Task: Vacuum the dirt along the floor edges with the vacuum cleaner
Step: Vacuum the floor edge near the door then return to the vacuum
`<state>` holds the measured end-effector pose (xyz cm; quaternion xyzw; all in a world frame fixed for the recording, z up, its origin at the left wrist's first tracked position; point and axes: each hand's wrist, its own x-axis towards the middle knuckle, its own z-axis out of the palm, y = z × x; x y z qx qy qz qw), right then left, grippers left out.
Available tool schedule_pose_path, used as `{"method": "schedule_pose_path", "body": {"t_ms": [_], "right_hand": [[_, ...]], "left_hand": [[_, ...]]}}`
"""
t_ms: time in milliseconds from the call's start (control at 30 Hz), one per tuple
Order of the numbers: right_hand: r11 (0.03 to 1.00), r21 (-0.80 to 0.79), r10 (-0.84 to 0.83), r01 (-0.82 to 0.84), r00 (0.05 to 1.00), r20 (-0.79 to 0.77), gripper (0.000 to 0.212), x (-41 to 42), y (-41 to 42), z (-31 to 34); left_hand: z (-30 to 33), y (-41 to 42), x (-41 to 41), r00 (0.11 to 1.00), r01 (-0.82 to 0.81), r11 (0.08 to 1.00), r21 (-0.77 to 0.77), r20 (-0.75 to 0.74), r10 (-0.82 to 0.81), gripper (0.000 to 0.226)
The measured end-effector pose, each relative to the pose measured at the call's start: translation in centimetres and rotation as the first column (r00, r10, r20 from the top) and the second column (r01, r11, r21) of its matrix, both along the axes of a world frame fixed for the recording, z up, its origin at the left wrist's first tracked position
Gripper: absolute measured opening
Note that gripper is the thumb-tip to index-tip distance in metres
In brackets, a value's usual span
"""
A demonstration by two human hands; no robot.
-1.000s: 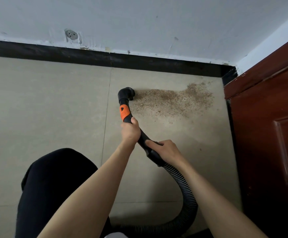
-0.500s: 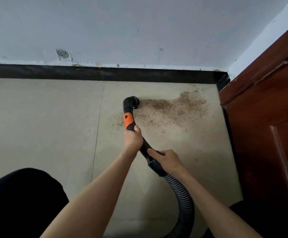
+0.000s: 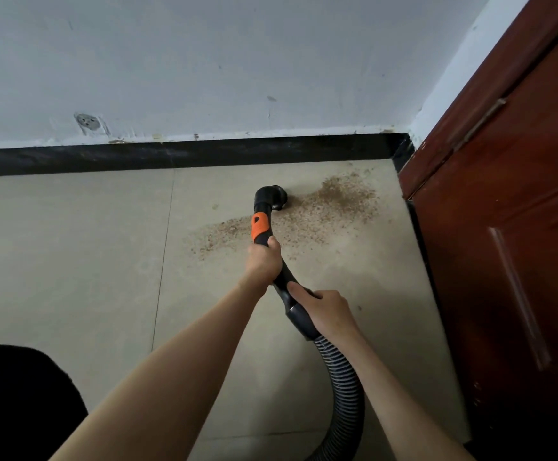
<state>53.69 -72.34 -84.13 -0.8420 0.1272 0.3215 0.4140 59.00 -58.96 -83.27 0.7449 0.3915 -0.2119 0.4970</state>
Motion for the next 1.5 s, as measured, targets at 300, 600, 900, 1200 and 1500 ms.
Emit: {"method": "schedule_pose_path", "body": {"t_ms": [300,600,900,1200,1500], "right_hand": [[1.0,0.017,-0.024,0.023,0.997,0.078,0.049,0.6,-2.5,-0.4],[0.869,0.437,-0.168,0.232,0.969,-0.181,0.054,0.2,-3.8,-0.2],[0.936,0.328,-0.154,0.13,0.987,0.048,0.058,0.2,-2.0,-0.4],[0.921,0.268,0.269,-0.284,0.959,0.093,0.048,-0.6,3.7,-0.3],[0.968,0.216,0.098,-0.131,0.983,0.156,0.04,-1.3,3.3,-0.6]], "left_hand": [[-0.4,-3.0,2.2,0.997,0.065,0.998,0.005,0.038,-0.065,0.054],[-0.7,-3.5,4.1,0.977,0.207,0.978,-0.026,0.057,-0.206,0.056],[-0.4,-1.2,3.1,0.988,0.083,0.997,0.001,0.128,-0.083,0.05],[-0.6,9.6,-1.9,0.947,-0.301,0.951,0.062,0.134,0.291,0.048],[-0.5,9.6,1.5,0.974,-0.202,0.978,-0.047,0.097,0.206,0.051]]}}
